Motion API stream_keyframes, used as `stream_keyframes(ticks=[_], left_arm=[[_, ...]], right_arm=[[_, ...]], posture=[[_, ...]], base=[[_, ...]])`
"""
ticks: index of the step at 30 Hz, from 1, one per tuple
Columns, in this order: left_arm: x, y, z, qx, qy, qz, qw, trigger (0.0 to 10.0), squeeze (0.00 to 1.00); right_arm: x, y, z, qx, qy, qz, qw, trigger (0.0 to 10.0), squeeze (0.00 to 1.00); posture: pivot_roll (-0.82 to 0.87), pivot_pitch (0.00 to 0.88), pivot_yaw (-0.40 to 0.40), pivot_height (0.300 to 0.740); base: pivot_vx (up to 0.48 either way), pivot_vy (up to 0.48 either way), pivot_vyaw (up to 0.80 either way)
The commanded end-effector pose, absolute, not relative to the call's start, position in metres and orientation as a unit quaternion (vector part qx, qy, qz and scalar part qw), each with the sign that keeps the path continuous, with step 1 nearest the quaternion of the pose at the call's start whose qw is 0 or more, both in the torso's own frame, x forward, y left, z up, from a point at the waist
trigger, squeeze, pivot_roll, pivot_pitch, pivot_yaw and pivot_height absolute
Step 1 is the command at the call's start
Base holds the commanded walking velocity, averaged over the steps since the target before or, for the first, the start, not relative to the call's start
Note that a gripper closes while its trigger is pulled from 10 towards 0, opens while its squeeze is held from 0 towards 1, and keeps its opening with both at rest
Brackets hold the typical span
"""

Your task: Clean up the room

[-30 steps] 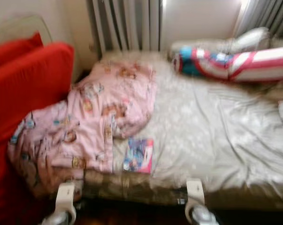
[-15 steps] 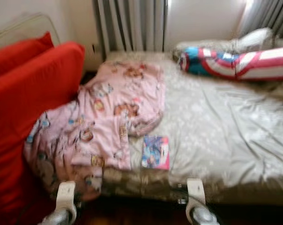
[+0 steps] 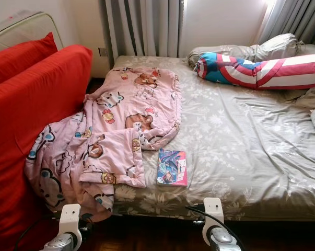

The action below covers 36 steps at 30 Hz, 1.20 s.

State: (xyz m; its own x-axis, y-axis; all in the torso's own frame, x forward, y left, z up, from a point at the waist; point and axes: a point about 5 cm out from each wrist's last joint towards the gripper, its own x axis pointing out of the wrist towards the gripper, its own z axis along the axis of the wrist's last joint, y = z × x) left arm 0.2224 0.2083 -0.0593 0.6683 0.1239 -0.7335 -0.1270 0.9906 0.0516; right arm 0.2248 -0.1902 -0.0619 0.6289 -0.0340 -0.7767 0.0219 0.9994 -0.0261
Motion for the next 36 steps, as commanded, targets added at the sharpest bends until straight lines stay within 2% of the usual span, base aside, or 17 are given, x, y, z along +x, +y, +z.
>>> stream_keyframes(ticks=[1, 8, 19, 31, 36], left_arm=[[0.2206, 0.2072, -0.0608, -0.002, 0.406, 0.066, 0.911, 10.0, 0.00], [0.2200, 0.2072, -0.0611, -0.003, 0.406, 0.066, 0.911, 10.0, 0.00], [0.2194, 0.2074, -0.0614, -0.002, 0.407, 0.064, 0.911, 10.0, 0.00], [0.2205, 0.2072, -0.0607, -0.004, 0.405, 0.064, 0.912, 10.0, 0.00], [0.2218, 0.2074, -0.0598, -0.008, 0.401, 0.067, 0.914, 10.0, 0.00]], right_arm=[[0.2240, -0.1916, -0.0623, -0.009, 0.433, -0.017, 0.901, 10.0, 0.00], [0.2244, -0.1913, -0.0620, -0.018, 0.431, -0.008, 0.902, 10.0, 0.00], [0.2236, -0.1908, -0.0626, -0.022, 0.434, -0.004, 0.901, 10.0, 0.00], [0.2245, -0.1909, -0.0620, -0.010, 0.430, -0.013, 0.903, 10.0, 0.00], [0.2260, -0.1905, -0.0610, -0.007, 0.425, -0.013, 0.905, 10.0, 0.00]], posture=[[0.06, 0.000, -0.021, 0.740], [0.06, 0.000, -0.019, 0.740], [0.06, 0.000, -0.017, 0.740], [0.06, 0.000, -0.017, 0.740], [0.05, 0.000, -0.015, 0.740]], base=[[0.000, 0.000, 0.00], [0.141, 0.000, 0.00], [0.250, 0.000, 0.77], [0.251, 0.000, 0.00], [0.000, 0.000, 0.00]])
